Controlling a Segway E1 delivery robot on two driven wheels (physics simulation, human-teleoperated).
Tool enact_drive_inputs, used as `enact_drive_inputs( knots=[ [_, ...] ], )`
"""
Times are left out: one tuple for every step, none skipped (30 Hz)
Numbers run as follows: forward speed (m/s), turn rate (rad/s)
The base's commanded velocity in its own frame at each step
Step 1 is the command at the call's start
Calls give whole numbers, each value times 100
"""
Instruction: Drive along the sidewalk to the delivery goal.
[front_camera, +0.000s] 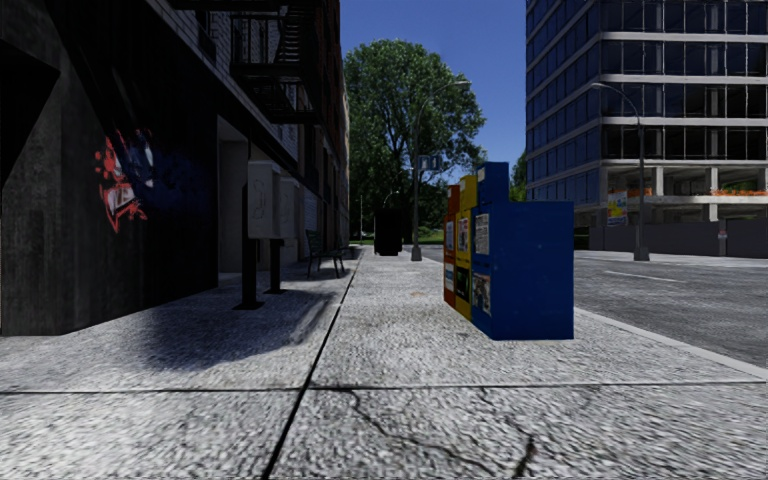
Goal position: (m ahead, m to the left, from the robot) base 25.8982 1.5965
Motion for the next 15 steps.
enact_drive_inputs(
  knots=[
    [200,0],
    [200,0],
    [200,0],
    [200,0],
    [200,0],
    [200,0],
    [200,0],
    [200,0],
    [200,0],
    [200,0],
    [200,0],
    [200,0],
    [200,0],
    [200,0],
    [200,0]
  ],
)
